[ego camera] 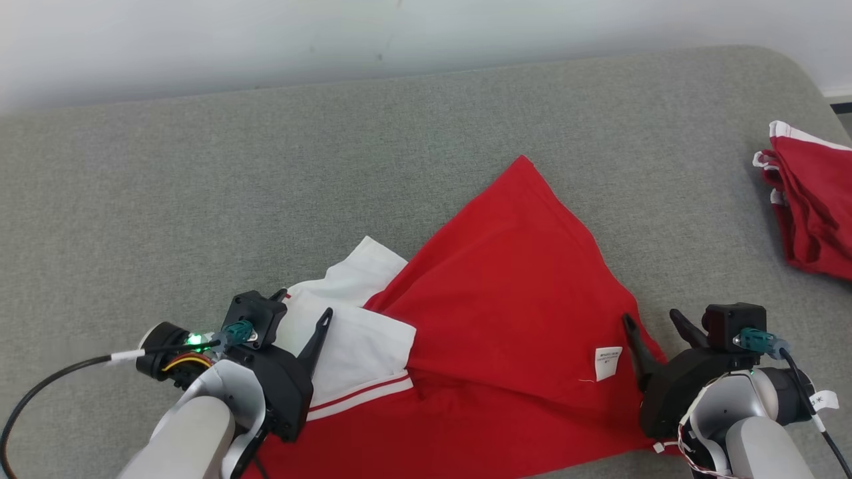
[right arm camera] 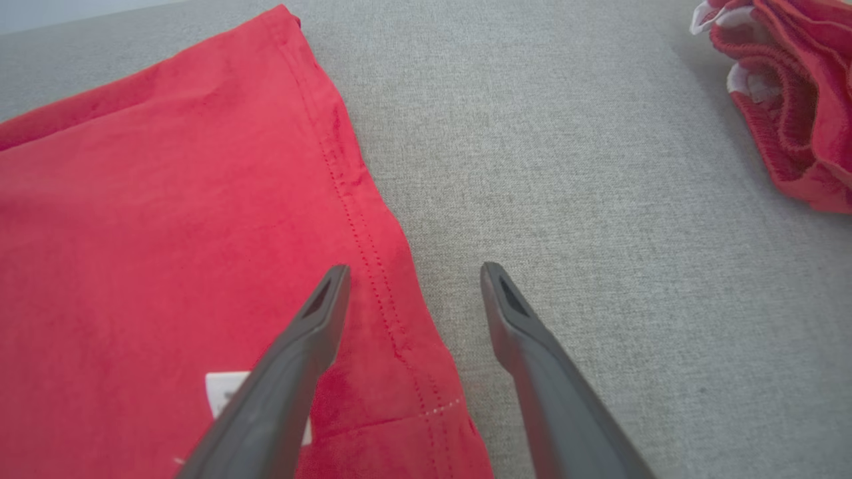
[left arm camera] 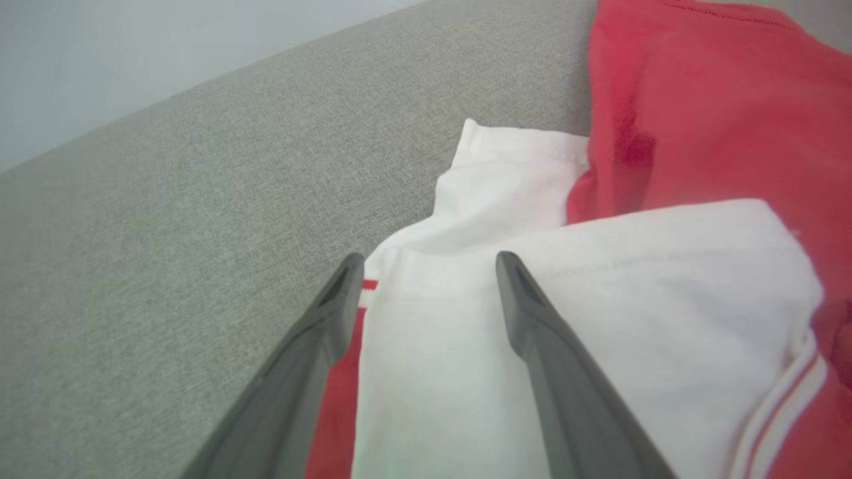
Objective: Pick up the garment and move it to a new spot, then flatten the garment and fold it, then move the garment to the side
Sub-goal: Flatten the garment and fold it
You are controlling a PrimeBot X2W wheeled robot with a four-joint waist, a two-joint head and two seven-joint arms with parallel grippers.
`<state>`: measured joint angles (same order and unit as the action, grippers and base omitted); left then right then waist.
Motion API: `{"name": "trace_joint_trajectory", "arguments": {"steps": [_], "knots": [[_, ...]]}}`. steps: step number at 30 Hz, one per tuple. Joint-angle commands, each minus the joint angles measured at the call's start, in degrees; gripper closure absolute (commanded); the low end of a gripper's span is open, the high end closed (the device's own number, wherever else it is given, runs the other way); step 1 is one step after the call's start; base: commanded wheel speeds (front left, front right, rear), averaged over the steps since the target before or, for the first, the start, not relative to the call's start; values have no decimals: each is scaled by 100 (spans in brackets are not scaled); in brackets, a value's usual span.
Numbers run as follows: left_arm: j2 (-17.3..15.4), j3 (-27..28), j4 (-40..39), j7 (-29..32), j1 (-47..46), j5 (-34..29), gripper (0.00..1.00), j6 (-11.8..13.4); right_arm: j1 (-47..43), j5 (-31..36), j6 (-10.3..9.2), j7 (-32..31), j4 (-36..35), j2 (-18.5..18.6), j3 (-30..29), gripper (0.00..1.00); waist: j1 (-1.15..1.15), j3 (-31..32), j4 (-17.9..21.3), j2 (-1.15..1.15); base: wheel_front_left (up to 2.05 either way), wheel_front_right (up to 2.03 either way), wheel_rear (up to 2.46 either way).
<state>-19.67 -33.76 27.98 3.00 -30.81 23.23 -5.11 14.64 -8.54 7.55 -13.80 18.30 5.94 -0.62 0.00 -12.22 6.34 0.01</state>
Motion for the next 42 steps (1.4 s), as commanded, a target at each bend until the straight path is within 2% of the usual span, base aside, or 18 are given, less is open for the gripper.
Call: {"name": "trace_joint_trajectory", "arguments": {"steps": [1,12,13,14,15,17,18,19,20,22,23,24,25,30,36,42], "knots": [[7,-5,26,30,58,14,0,-21,-40,-40,-16,24,10,-24,17,0,0,2,15,-1,0,0,0],[-68,154,222,224,-103,451,0,-95,-56,-72,-16,36,-23,-20,-8,0,0,-70,146,-1,0,0,0],[-76,162,228,249,-103,492,3,-108,-65,-71,-16,37,-22,-24,-16,0,0,-67,148,-1,0,0,0],[-83,165,229,252,-93,525,15,-118,-75,-70,-16,37,-19,-29,-24,0,0,-64,148,-1,0,0,0],[-85,178,221,253,-87,569,22,-125,-81,-71,-16,39,-14,-33,-34,0,0,-58,147,-1,0,0,0],[-112,177,210,284,-68,638,56,-128,-79,-74,-15,47,-1,-42,-43,0,0,-50,140,-1,0,0,0],[-122,169,204,294,-57,661,60,-132,-75,-76,-16,52,5,-47,-46,0,0,-49,134,-1,0,0,0],[-126,148,200,303,-39,668,73,-136,-72,-78,-16,54,11,-51,-45,0,0,-49,127,-1,0,0,0],[-124,128,185,304,-23,677,79,-143,-68,-77,-16,55,15,-55,-44,0,0,-49,119,-1,0,0,0],[-105,85,154,297,5,693,80,-155,-58,-74,-16,54,16,-60,-42,0,0,-53,101,-1,0,0,0],[-96,60,144,297,14,682,85,-162,-53,-69,-16,48,14,-62,-38,0,0,-56,93,-1,0,0,0],[-88,38,129,281,8,667,97,-169,-47,-65,-16,41,11,-66,-35,0,0,-59,85,-1,0,0,0],[-81,20,118,265,-2,670,100,-173,-42,-64,-16,33,9,-67,-32,0,0,-62,76,-1,0,0,0],[-102,92,72,77,-13,732,100,-156,-26,-12,-16,-86,14,-49,-108,0,0,-86,11,-1,0,0,0],[-164,353,-142,-90,66,1400,100,-215,33,91,-16,-454,3,-92,-353,0,0,-90,-85,-1,0,0,0],[-359,345,-333,-59,61,1693,100,-243,168,191,-16,-765,123,-154,-430,0,0,-121,-116,-1,0,0,0]]}}
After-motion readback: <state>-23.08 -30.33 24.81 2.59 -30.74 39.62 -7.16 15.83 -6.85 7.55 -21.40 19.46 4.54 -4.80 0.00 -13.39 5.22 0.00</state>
